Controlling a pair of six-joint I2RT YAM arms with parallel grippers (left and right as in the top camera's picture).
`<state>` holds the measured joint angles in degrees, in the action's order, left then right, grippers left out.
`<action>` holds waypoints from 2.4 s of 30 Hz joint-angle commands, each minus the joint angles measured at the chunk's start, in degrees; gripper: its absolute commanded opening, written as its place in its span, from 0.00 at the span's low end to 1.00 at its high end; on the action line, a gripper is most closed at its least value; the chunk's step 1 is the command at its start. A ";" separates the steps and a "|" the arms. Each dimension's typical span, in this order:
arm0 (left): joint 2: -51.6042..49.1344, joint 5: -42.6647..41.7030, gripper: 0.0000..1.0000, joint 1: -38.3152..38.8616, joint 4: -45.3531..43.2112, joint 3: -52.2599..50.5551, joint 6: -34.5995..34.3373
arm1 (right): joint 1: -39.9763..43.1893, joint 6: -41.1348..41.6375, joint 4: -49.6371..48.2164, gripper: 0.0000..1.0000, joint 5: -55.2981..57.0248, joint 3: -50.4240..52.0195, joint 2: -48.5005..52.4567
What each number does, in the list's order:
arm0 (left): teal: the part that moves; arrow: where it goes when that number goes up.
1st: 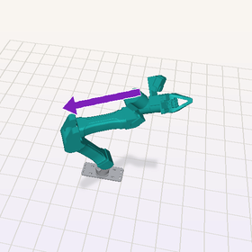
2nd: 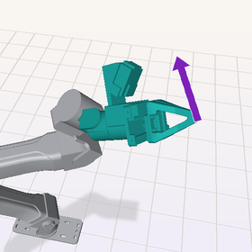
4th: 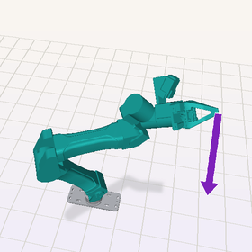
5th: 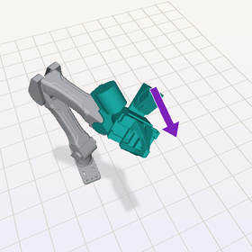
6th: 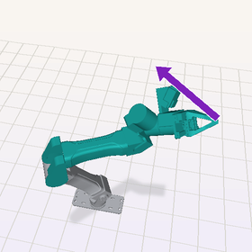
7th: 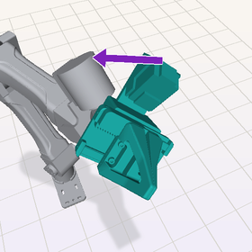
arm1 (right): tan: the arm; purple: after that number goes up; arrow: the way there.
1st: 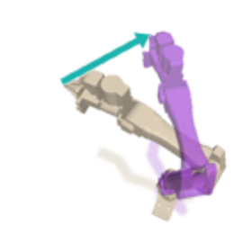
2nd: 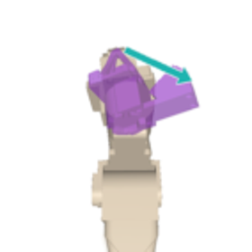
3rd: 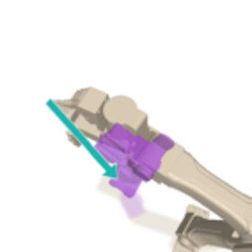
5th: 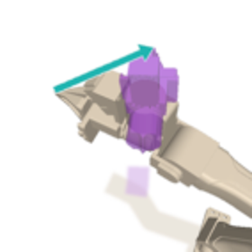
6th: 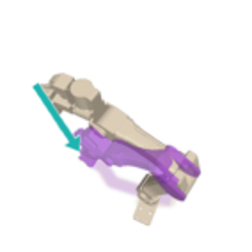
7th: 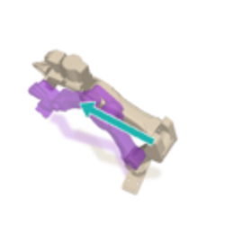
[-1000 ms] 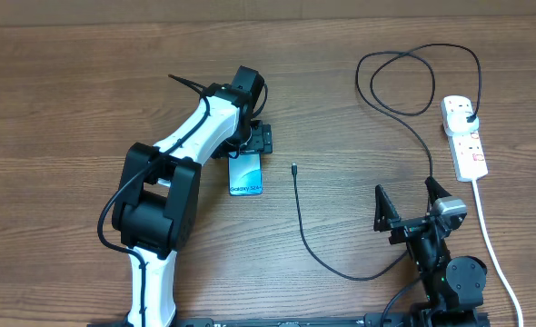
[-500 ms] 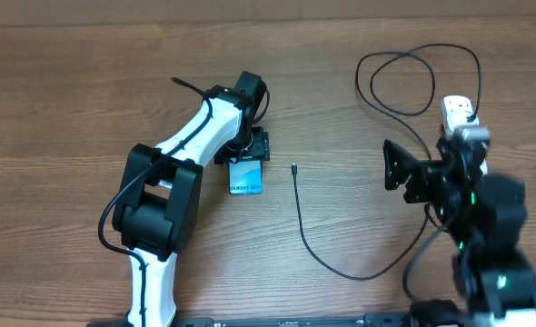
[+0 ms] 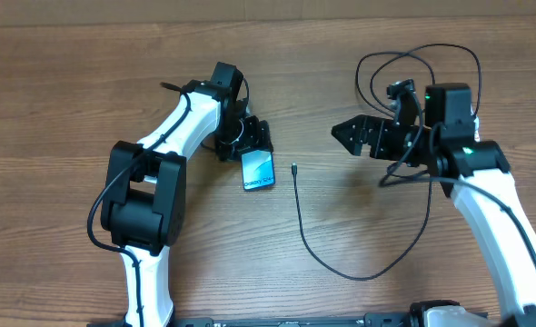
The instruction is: Plug charger to phone and switch on socket
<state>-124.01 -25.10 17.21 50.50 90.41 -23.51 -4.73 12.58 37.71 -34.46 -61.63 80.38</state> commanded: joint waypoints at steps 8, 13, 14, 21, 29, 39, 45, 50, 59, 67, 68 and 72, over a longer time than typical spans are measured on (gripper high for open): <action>-2.36 -20.00 0.79 0.37 -0.57 -0.98 6.80 | -7.52 10.47 -9.75 1.00 -10.56 -1.01 13.86; -2.36 -26.99 0.79 0.37 -2.47 -0.98 6.82 | -12.15 16.11 -10.21 0.84 -3.30 -1.01 15.37; -2.36 -27.30 0.79 0.37 -2.49 -0.98 6.82 | -13.16 16.61 -10.10 0.80 -1.95 -1.01 15.45; -2.36 -30.05 0.79 0.31 -2.80 -0.98 6.84 | -17.70 20.92 -7.74 0.75 6.84 -0.96 15.85; -2.36 -36.09 0.79 0.02 -2.75 -0.98 8.94 | -17.81 23.65 -7.02 0.67 6.99 -0.46 17.97; -2.36 -36.02 0.81 0.33 -2.97 -0.98 9.22 | -17.81 23.67 -7.67 0.48 7.04 -0.46 17.97; -2.36 -36.02 0.82 1.29 -4.31 -0.98 9.22 | -17.97 23.67 -7.63 0.39 6.99 -0.46 17.97; -2.36 -36.00 0.83 1.73 -4.50 -0.98 9.22 | -19.71 23.65 -7.65 0.35 7.02 -0.46 17.97; -2.36 -36.00 0.87 1.73 -4.55 -0.98 9.22 | -19.69 23.65 -7.65 0.09 7.06 -0.46 17.97; -2.36 -36.30 0.91 1.18 -5.77 -0.94 9.22 | -18.78 23.61 -7.74 0.04 6.93 -0.66 17.94; -2.36 -36.76 0.91 0.70 -5.79 -0.90 9.25 | -18.23 23.34 -7.76 0.04 6.25 -0.90 17.88; -2.36 -47.10 0.88 -2.40 -7.37 -0.90 11.80 | -13.25 20.22 -15.58 0.04 -10.36 -1.42 17.35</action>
<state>-125.97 -62.72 16.82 43.94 89.47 -14.92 -20.62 35.24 26.09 -32.86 -61.54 98.32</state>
